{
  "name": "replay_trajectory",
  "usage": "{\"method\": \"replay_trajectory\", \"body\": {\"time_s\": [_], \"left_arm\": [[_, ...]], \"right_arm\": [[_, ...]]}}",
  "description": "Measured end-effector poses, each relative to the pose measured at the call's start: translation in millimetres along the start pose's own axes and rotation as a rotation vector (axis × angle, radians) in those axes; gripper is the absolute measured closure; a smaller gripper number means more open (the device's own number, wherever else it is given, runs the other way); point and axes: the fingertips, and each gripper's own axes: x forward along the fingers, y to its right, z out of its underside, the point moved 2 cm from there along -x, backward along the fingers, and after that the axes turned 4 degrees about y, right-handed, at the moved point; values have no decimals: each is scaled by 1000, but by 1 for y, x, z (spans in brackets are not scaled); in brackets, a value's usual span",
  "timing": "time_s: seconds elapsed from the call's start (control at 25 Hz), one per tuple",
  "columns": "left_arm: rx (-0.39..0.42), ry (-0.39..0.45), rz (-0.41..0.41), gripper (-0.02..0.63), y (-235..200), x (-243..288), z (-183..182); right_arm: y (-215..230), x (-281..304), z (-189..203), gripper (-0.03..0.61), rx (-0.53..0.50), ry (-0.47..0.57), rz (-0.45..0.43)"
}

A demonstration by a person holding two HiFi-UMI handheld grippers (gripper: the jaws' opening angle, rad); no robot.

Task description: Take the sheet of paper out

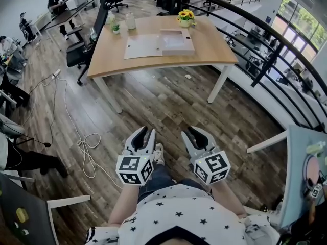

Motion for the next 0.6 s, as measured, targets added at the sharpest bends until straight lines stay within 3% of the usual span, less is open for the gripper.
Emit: {"method": "replay_trajectory", "body": {"time_s": [0.6], "left_arm": [[-3,-10,33,505,-56,109,-31]], "right_arm": [[61,114,-18,463,8,-8,8]]}}
